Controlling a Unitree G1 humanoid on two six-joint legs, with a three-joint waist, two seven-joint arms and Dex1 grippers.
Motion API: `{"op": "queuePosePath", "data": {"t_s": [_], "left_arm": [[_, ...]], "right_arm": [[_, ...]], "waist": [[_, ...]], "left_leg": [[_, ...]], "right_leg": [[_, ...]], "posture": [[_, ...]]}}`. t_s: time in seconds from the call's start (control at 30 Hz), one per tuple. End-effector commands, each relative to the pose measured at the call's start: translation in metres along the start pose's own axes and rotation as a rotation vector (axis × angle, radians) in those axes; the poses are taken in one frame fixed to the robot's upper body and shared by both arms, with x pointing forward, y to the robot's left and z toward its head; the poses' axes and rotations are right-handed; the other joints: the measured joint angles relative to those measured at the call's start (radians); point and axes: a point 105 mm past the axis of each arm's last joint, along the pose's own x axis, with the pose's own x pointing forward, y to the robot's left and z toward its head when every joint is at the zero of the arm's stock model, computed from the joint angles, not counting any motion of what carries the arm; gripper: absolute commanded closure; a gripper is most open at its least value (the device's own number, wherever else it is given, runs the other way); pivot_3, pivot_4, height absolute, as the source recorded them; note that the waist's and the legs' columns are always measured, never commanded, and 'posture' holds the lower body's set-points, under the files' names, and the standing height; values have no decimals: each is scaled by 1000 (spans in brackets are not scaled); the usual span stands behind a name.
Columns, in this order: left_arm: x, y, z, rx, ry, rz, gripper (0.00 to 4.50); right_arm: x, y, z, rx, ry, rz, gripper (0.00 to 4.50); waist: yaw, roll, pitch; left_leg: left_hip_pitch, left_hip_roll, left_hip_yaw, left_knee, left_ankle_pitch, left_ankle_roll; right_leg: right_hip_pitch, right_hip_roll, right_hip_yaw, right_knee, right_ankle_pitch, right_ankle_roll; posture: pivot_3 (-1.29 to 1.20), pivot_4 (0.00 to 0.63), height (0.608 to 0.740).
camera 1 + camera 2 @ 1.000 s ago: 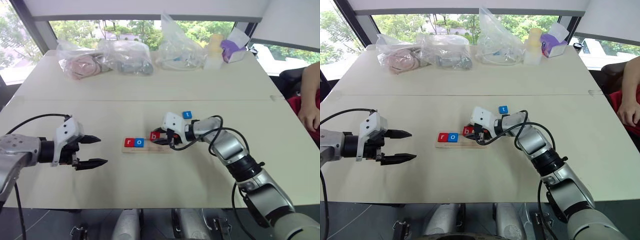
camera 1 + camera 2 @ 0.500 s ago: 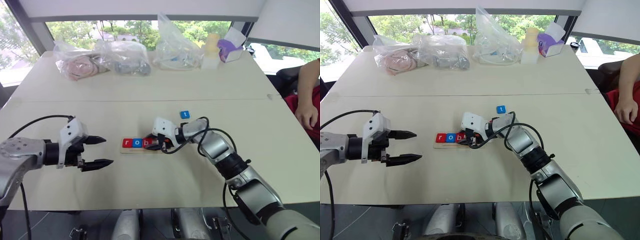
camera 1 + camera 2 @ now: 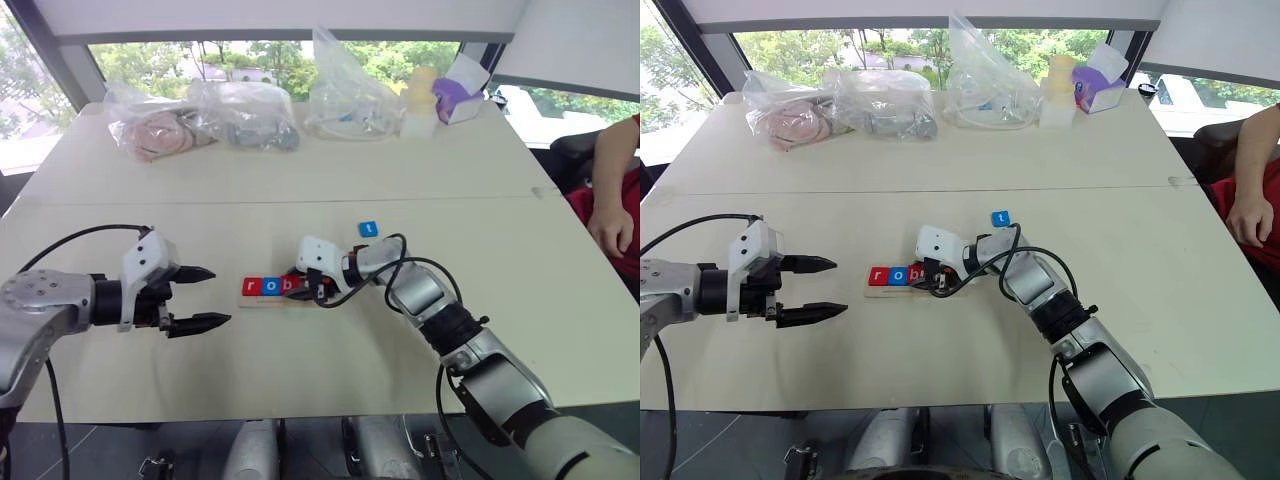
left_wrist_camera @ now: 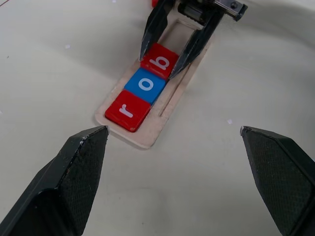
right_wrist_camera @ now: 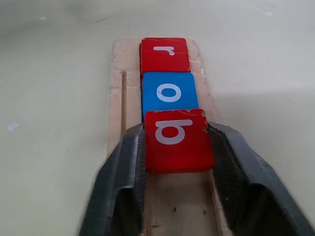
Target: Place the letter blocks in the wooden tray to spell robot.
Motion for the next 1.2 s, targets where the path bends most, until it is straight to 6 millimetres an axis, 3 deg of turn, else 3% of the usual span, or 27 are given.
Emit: {"op": "queuePosePath", "data": {"t_s": [0.03, 0.07, 0.1, 0.3, 0.4, 0.8, 1.2], "left_arm": [[0, -1, 7, 38, -13, 4, 0], [0, 0, 7, 37, -12, 6, 0], [0, 0, 7, 37, -11, 8, 0], [0, 1, 7, 39, -13, 20, 0], [1, 2, 6, 40, -14, 21, 0], [3, 6, 7, 52, -15, 24, 0], [3, 9, 7, 52, -16, 40, 0]], "right_arm": [[-3, -4, 14, -21, -37, -11, 838], [-3, -4, 14, -22, -41, -17, 303], [-4, -6, 15, -17, -47, -28, 83], [-19, -19, 27, 0, -96, -100, 83], [-23, -16, 27, 12, -106, -98, 83], [-6, 6, 7, 81, -85, -43, 83], [-3, 20, 5, 106, -82, -5, 83]], "waist": [[0, 0, 0], [0, 0, 0], [0, 0, 0], [0, 0, 0], [1, 0, 0], [0, 0, 0], [0, 0, 0]], "left_leg": [[0, 0, 0, 0, 0, 0], [0, 0, 0, 0, 0, 0], [0, 0, 0, 0, 0, 0], [0, 0, 0, 0, 0, 0], [0, 0, 0, 0, 0, 0], [0, 0, 0, 0, 0, 0], [0, 0, 0, 0, 0, 0]], "right_leg": [[0, 0, 0, 0, 0, 0], [0, 0, 0, 0, 0, 0], [0, 0, 0, 0, 0, 0], [0, 0, 0, 0, 0, 0], [0, 0, 0, 0, 0, 0], [0, 0, 0, 0, 0, 0], [0, 0, 0, 0, 0, 0]], "posture": [[0, 150, 735], [0, 150, 735], [0, 150, 735], [0, 150, 735], [0, 150, 735], [0, 150, 735], [0, 150, 735]]}}
